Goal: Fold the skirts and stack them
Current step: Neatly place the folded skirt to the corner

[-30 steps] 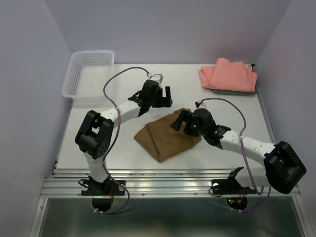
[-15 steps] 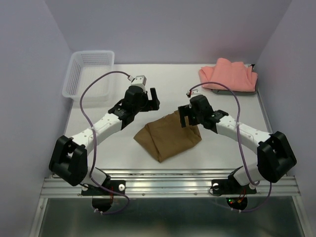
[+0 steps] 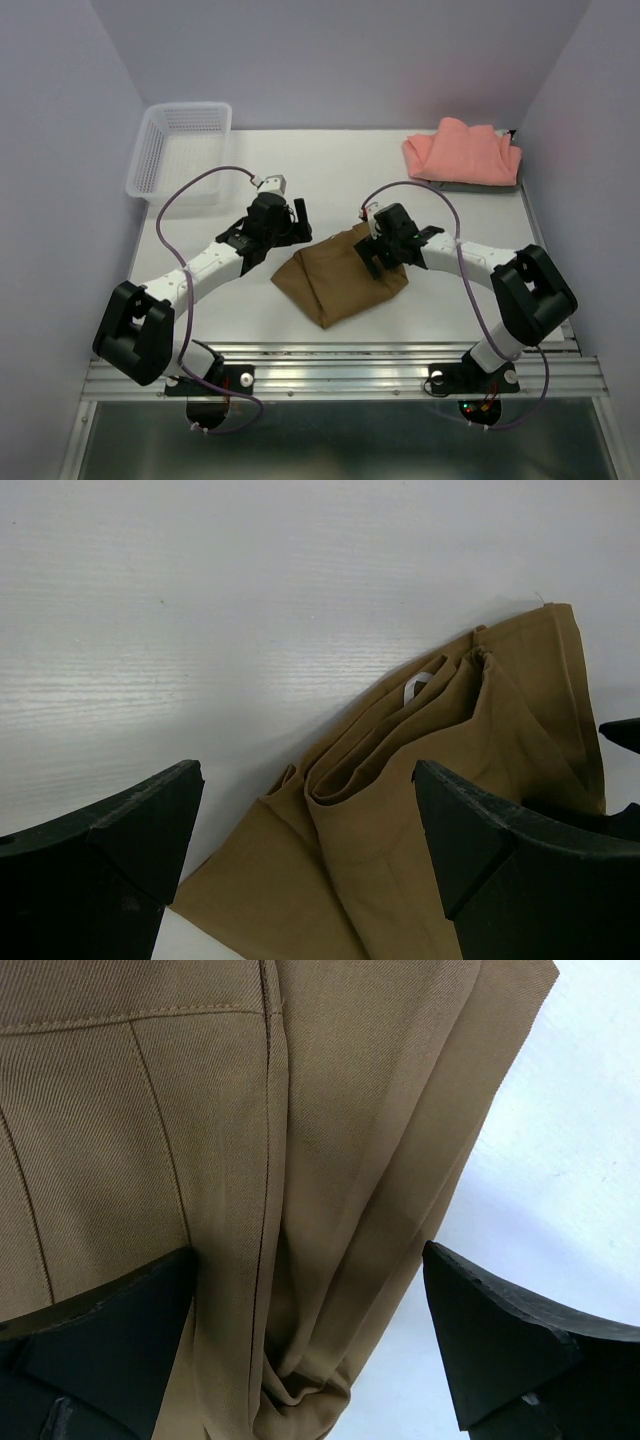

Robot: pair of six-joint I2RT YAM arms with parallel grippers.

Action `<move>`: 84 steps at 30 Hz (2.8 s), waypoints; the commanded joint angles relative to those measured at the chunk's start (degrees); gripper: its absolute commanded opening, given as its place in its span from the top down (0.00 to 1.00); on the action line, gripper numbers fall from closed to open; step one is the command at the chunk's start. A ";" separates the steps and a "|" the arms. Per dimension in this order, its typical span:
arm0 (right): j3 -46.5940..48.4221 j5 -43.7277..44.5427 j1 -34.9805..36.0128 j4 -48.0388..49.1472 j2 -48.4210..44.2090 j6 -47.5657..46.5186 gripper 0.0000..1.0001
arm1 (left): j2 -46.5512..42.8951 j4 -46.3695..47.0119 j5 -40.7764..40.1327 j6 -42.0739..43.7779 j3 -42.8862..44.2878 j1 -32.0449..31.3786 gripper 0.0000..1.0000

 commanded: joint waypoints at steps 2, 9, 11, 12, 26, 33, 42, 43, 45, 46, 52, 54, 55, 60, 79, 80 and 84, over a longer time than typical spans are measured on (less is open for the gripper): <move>2.52 3.57 0.30 2.71 2.04 -1.64 0.00 | -2.30 1.70 -1.08 -0.51 -0.63 0.15 0.01; 3.14 9.03 0.30 3.50 7.32 0.29 0.00 | -2.57 2.14 -0.73 -0.68 -1.34 0.24 0.01; 2.88 8.86 -0.31 3.94 8.55 1.17 0.00 | -2.65 2.23 -0.55 -0.59 -1.43 0.24 0.01; 2.88 8.43 -1.01 4.11 8.90 1.44 0.00 | -2.74 2.23 -0.64 -0.59 -1.51 0.33 0.01; 3.58 -9.85 -7.34 6.93 17.07 1.79 0.00 | -0.37 3.64 2.08 -0.24 -0.90 0.41 0.01; 4.02 -14.51 -7.34 6.14 16.99 0.56 0.41 | -0.10 3.81 2.88 0.02 -0.72 0.50 0.01; 6.92 -15.32 -7.34 3.59 14.01 0.91 0.99 | -2.65 3.64 2.44 0.02 -1.60 0.85 0.01; 7.70 -14.00 -7.34 3.68 13.57 1.61 0.99 | -3.26 3.38 1.92 -0.07 -1.69 0.94 0.01; 8.41 -7.77 -7.34 4.64 11.38 3.28 0.99 | -3.97 2.85 1.21 -0.33 -1.87 1.03 0.01; 8.50 -4.27 -7.34 5.60 10.32 3.72 0.99 | -4.75 2.67 0.95 -0.42 -1.95 1.03 0.01; 6.65 14.03 -7.34 17.56 1.97 3.38 1.00 | -7.74 1.71 -1.95 -1.12 -2.66 1.29 0.01; 8.06 16.93 -7.34 19.41 1.17 2.41 0.99 | -8.28 1.35 -2.83 -1.21 -2.57 1.47 0.01; 8.50 17.99 -7.34 19.67 0.91 2.06 0.99 | -8.63 1.27 -3.27 -1.30 -2.48 1.56 0.01; 11.31 25.55 -7.34 22.57 1.43 -2.42 0.99 | -8.63 0.74 -3.80 -0.95 -2.04 1.82 0.01; 34.15 28.72 -15.78 25.38 12.77 -10.86 0.99 | -4.59 -0.14 -4.42 0.29 1.56 2.96 0.01; 34.95 28.55 -15.78 25.65 13.73 -11.13 0.99 | -4.33 -0.14 -4.33 0.37 1.91 3.05 0.01; 39.34 26.10 -16.83 27.05 16.02 -13.49 0.99 | -3.18 -0.14 -3.98 0.81 3.31 3.49 0.01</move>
